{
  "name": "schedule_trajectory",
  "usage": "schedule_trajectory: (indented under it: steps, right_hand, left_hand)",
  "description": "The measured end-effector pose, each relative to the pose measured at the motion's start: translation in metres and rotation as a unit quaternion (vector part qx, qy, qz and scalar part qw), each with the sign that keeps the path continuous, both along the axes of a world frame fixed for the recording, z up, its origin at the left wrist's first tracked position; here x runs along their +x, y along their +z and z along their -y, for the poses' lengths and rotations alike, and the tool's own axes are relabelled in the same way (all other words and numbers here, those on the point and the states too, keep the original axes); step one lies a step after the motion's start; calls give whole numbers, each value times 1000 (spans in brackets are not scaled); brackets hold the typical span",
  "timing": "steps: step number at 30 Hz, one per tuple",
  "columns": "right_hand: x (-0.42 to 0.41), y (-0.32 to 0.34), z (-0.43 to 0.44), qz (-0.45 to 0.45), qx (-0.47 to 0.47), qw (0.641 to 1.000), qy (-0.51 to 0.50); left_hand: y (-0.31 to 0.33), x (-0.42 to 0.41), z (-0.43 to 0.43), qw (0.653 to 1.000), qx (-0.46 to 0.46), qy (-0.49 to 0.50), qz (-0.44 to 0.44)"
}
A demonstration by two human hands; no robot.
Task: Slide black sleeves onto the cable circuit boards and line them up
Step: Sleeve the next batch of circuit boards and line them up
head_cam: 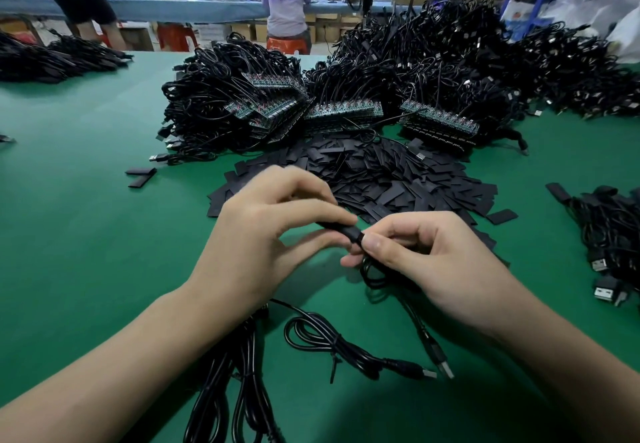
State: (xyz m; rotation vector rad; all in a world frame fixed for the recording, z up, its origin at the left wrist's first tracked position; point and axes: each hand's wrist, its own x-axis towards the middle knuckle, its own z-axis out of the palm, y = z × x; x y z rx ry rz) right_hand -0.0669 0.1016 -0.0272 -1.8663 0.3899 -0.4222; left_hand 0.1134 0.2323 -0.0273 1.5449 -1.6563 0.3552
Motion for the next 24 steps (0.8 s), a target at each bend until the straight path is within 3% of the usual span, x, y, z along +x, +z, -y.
schedule_trajectory:
  steps: [4,9,12,24]
  right_hand:
    - [2,1,-9,8,-108,992,-70]
    - [1,2,-17,33,-246,962,-111]
    - [0,-1,-19,40,-293,948,-115]
    - [2,-2,-18,19,-243,965,-101]
  left_hand:
    - [1,-3,1,996,-4,60,-63]
    - [1,-9,3,984,9,17,-180]
    - [2,-11,3,985,13,18,-173]
    - [6,-10,0,992,-18,33,-124]
